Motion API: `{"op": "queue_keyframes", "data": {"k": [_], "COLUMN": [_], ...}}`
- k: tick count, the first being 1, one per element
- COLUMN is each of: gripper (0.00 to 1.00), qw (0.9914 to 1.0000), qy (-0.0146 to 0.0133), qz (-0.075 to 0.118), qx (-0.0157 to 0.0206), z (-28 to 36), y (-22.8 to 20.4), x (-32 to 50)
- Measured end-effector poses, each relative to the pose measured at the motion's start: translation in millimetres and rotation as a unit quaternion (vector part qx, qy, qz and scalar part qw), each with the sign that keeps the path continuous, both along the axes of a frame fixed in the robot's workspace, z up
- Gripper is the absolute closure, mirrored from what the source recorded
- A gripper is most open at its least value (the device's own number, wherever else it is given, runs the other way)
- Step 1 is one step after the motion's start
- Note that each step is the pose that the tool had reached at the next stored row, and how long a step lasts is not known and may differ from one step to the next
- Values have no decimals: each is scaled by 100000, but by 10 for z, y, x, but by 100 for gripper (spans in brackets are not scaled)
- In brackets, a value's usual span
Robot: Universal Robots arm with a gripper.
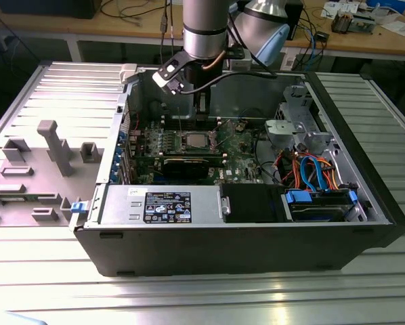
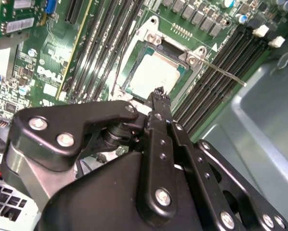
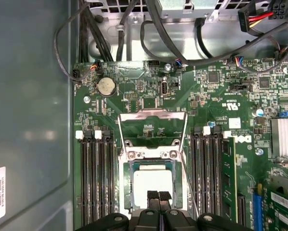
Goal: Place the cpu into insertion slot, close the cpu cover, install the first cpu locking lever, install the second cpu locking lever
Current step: 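Close the cpu cover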
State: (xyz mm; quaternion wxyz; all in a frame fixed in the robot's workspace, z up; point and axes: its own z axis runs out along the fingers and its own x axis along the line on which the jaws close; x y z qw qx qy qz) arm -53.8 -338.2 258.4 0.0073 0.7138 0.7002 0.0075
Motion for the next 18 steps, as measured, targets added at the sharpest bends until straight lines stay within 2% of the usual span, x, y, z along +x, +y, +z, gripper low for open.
{"op": "queue_keyframes", "data": {"k": [3, 8, 11, 18], "gripper": [89, 89, 89, 89], "qw": [99999, 99999, 99994, 99993], "qy": [474, 420, 416, 419], "qz": [2, 40, 1015, 1144], "qx": [-6, -48, -56, -54], "z": [45, 47, 46, 54], "y": [0, 0, 0, 0], "x": [3, 4, 9, 10]}}
